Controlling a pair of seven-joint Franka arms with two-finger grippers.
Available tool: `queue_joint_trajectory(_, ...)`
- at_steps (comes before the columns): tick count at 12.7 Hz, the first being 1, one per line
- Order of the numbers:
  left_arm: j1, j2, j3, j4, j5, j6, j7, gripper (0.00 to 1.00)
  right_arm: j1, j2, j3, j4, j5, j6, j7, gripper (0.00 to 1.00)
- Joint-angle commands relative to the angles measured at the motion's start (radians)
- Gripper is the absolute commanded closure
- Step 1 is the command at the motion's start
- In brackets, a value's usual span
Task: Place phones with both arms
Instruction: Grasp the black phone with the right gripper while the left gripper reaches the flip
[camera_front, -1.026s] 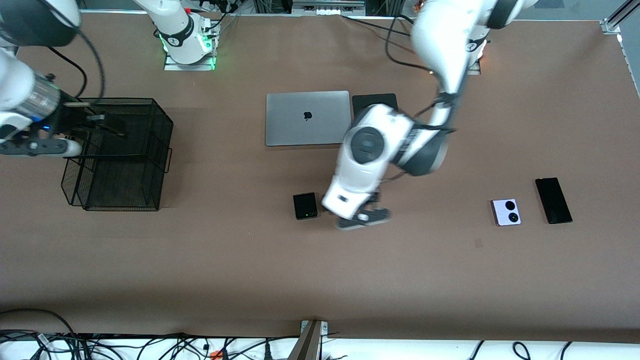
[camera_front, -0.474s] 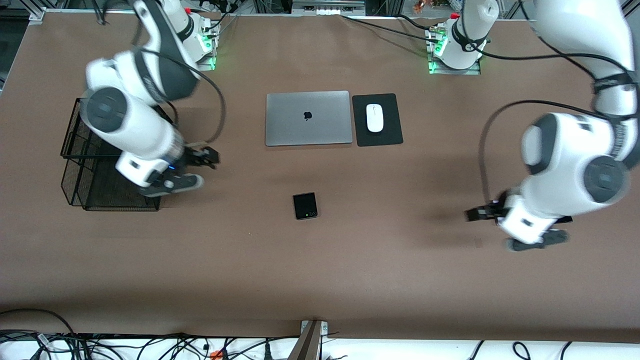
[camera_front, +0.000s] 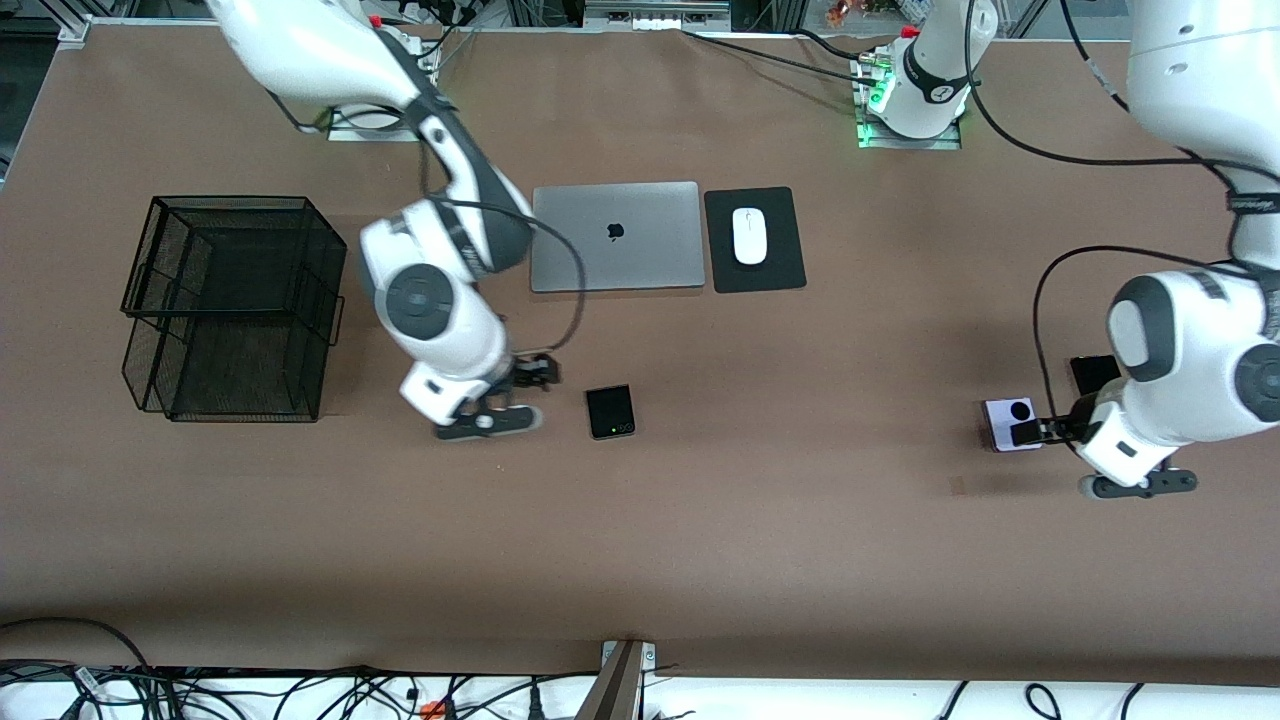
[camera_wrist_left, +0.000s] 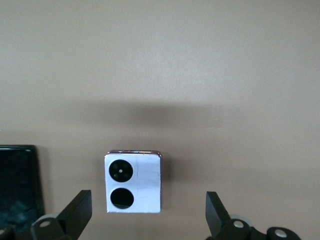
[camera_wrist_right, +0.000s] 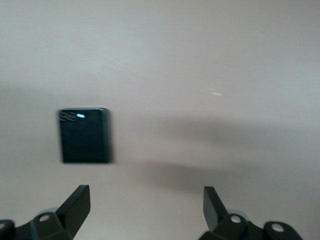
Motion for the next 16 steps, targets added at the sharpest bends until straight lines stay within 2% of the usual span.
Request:
queue_joint_trajectory(1,0.021,0.052,-0.012,-0.038,0.025,0.062,0.006,0.0,0.061,0.136,-0.009,0.145,-0.014,0.059,0.041,0.0)
queue_joint_trajectory(3,0.028,0.107,-0.01,-0.042,0.025,0.108,0.014,0.0,0.095,0.185,-0.011,0.146,-0.02,0.156,0.067,0.0)
queue_joint_trajectory(5,0.031,0.124,-0.012,-0.042,0.025,0.11,0.015,0.0,0.132,0.223,-0.026,0.146,-0.026,0.194,0.09,0.0)
queue_joint_trajectory(8,0.035,0.124,-0.01,-0.042,0.03,0.11,0.018,0.0,0.167,0.265,-0.041,0.144,-0.117,0.214,0.093,0.0)
queue_joint_trajectory(15,0.04,0.132,-0.01,-0.049,0.03,0.11,0.052,0.0,0.18,0.302,-0.043,0.139,-0.148,0.26,0.096,0.0)
queue_joint_trajectory(16,0.04,0.135,-0.01,-0.049,0.03,0.113,0.052,0.0,0.18,0.305,-0.044,0.139,-0.148,0.268,0.101,0.04)
